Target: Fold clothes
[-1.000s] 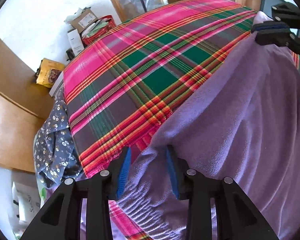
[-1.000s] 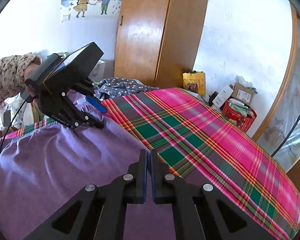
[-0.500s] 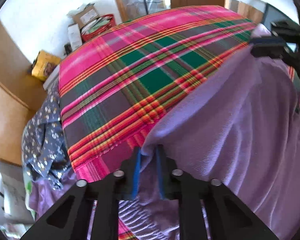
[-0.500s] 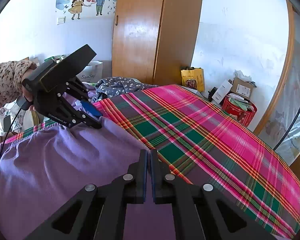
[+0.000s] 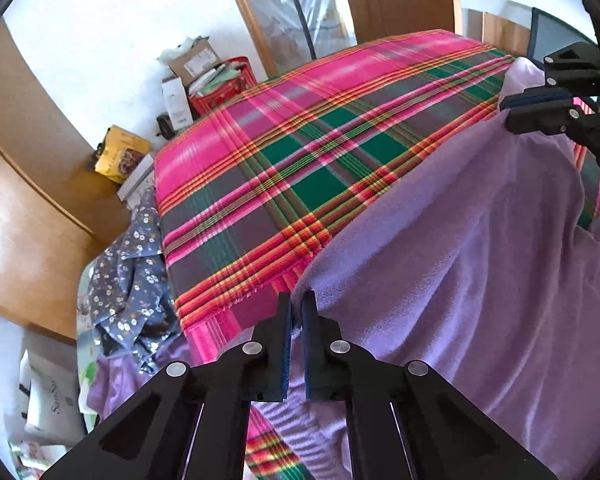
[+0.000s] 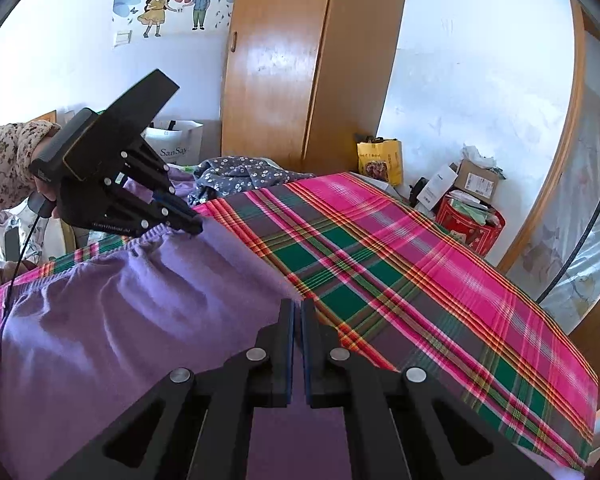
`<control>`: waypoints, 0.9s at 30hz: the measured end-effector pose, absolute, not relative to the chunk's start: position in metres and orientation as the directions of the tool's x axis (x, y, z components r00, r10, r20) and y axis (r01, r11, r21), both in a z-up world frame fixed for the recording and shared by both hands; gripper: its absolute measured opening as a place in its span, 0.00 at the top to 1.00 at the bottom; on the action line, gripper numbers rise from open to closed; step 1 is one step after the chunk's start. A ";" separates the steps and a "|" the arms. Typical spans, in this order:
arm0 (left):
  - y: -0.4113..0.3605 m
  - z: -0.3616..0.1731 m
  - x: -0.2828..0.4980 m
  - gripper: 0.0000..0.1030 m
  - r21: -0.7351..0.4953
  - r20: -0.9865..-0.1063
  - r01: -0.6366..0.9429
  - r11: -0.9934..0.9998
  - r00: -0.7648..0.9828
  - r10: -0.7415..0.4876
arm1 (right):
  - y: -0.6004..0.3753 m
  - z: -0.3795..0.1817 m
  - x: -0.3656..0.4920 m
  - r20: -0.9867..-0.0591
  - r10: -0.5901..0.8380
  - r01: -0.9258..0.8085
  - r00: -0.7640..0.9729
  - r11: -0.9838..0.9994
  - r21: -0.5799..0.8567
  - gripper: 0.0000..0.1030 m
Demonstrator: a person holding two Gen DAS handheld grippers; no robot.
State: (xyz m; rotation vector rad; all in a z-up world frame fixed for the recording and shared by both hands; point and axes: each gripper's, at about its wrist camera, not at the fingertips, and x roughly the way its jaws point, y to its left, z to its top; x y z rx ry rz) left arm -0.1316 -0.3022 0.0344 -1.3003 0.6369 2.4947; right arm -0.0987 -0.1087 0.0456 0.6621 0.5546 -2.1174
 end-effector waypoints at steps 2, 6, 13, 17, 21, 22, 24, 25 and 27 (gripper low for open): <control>-0.301 0.036 -0.125 0.95 0.274 -0.817 -0.412 -0.869 -0.576 0.016 | -0.107 0.048 -0.092 -0.626 -0.582 0.815 -0.519 -0.558 -0.157 0.97; -0.298 0.045 -0.112 0.95 0.279 -0.802 -0.400 -0.873 -0.597 0.017 | -0.104 0.055 -0.078 -0.618 -0.582 0.811 -0.529 -0.561 -0.166 0.97; -0.294 0.061 -0.085 0.95 0.300 -0.770 -0.370 -0.879 -0.638 0.006 | -0.099 0.064 -0.052 -0.612 -0.572 0.803 -0.545 -0.565 -0.187 0.97; -0.291 0.069 -0.066 0.95 0.307 -0.755 -0.360 -0.881 -0.656 0.004 | -0.099 0.071 -0.033 -0.603 -0.569 0.800 -0.559 -0.562 -0.212 0.97; -0.290 0.077 -0.049 0.95 0.309 -0.746 -0.349 -0.885 -0.666 0.002 | -0.097 0.078 -0.015 -0.594 -0.572 0.798 -0.566 -0.562 -0.219 0.97; -0.289 0.078 -0.046 0.95 0.314 -0.743 -0.345 -0.885 -0.670 -0.002 | -0.096 0.079 -0.011 -0.593 -0.571 0.797 -0.568 -0.561 -0.224 0.97; -0.287 0.081 -0.037 0.95 0.318 -0.737 -0.340 -0.885 -0.676 -0.005 | -0.097 0.081 0.000 -0.591 -0.566 0.795 -0.575 -0.558 -0.239 0.97; -0.287 0.082 -0.032 0.95 0.324 -0.732 -0.335 -0.885 -0.681 -0.010 | -0.097 0.082 0.006 -0.589 -0.562 0.793 -0.580 -0.556 -0.249 0.97; -0.286 0.086 -0.022 0.95 0.323 -0.725 -0.328 -0.888 -0.689 -0.009 | -0.097 0.083 0.016 -0.589 -0.559 0.791 -0.584 -0.554 -0.259 0.97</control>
